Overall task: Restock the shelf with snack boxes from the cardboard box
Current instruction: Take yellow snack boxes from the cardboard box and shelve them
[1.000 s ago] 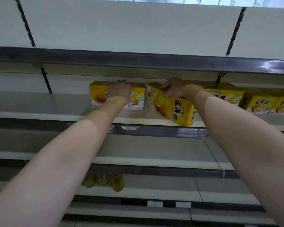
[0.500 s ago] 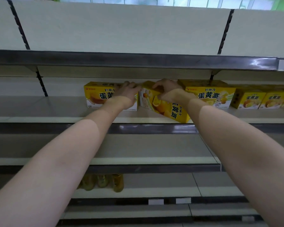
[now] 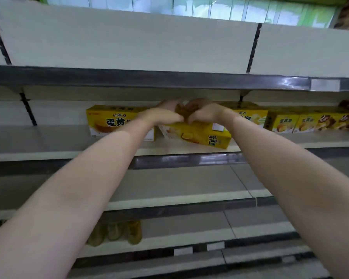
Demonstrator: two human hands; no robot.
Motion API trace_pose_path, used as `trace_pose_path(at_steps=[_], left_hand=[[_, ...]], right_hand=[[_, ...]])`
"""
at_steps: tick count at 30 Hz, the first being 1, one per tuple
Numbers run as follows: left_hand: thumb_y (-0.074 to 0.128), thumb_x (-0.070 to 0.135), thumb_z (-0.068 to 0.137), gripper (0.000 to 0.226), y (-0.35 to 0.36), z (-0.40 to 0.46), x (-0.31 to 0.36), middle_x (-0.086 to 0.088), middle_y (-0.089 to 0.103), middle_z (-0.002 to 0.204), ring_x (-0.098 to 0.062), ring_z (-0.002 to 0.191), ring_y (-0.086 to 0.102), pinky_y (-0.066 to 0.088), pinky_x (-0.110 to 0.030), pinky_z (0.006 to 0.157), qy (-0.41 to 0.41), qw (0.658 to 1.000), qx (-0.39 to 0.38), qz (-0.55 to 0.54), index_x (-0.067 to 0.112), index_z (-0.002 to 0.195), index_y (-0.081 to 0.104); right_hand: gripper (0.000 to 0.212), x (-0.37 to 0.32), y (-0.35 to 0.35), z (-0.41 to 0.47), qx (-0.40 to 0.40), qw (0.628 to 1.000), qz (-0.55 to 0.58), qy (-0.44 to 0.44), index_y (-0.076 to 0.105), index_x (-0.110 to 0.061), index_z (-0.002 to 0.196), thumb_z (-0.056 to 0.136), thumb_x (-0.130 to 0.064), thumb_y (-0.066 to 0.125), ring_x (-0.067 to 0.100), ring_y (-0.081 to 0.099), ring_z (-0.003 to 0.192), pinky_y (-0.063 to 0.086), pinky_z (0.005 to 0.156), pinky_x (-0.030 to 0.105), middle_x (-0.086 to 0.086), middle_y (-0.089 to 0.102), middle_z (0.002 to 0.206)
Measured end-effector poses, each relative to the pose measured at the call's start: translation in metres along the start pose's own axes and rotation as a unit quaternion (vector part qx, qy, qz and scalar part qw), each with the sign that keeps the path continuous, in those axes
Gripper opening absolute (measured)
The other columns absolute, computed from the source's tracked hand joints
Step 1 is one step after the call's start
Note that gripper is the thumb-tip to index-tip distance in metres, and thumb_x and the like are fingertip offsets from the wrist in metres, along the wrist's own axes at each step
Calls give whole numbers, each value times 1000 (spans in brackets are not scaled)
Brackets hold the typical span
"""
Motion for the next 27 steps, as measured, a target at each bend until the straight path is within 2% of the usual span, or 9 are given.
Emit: trace_pose_path(at_steps=[3,5,7,11,13,17,21,24,27], left_hand=[[56,19,90,15,-4,1,-15,-7,69,97,-26,88,64,54,-35,76,-37,999,-2,-25,12,93,69],[54,18,94,14,1,-1,-26,-10,69,90,-25,74,64,51,-32,60,-74,997,-17,-7,14,84,63],[54,22,96,10,6,-5,-33,-8,65,100,-23,78,60,46,-28,59,-102,992,-30,66,16,93,61],[51,41,99,40,15,-11,-36,-11,55,121,-30,98,57,52,-36,74,-166,978,-39,122,12,126,52],[49,36,101,44,22,-10,-34,-15,52,132,-34,111,55,51,-39,83,-179,975,-50,123,9,135,46],[53,34,100,49,22,-7,-33,-14,48,138,-37,119,54,52,-42,88,-196,979,-6,47,11,141,38],[72,40,86,94,11,-4,-40,-17,30,156,-40,129,49,54,-51,93,-237,968,67,-52,26,156,10],[79,42,78,92,13,-2,-42,-16,34,154,-42,126,50,59,-53,80,-229,971,42,-49,32,151,25],[81,41,76,78,15,-3,-41,-13,52,140,-37,115,58,59,-48,83,-218,974,60,-19,23,142,44]], right_hand=[[25,7,-6,1,33,997,41,50,71,-6,111,90,-14,60,23,61,85,52,71,29,9,71,105],[30,26,-2,-3,19,992,-29,125,65,-5,119,92,-16,59,28,61,97,51,87,37,14,66,118],[31,42,7,-9,-41,976,-132,169,61,-7,122,99,-24,48,31,59,108,45,93,39,13,61,126],[30,51,21,-13,-82,963,-179,185,57,-12,88,104,-25,34,20,52,69,42,66,31,8,59,90],[32,53,21,-10,-57,967,-175,175,56,-13,80,103,-26,37,20,54,67,39,60,30,9,61,87],[31,62,12,-7,22,980,-114,162,61,-14,100,97,-43,52,25,57,87,40,76,32,10,63,105],[56,58,-8,-11,129,979,-11,160,53,-13,127,85,-45,72,29,54,109,49,87,39,10,56,111],[56,55,-4,-12,100,983,-14,152,51,-11,134,88,-34,72,30,58,111,49,96,43,12,57,117],[81,64,11,-14,39,974,-89,206,37,0,141,87,-51,68,35,53,120,45,99,44,20,54,126]])
Point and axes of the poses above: each hand's wrist, its own z-axis towards the middle knuckle, its own y-axis out of the palm, x = y × z, the point moved 6 cm from there along z, towards the middle knuckle
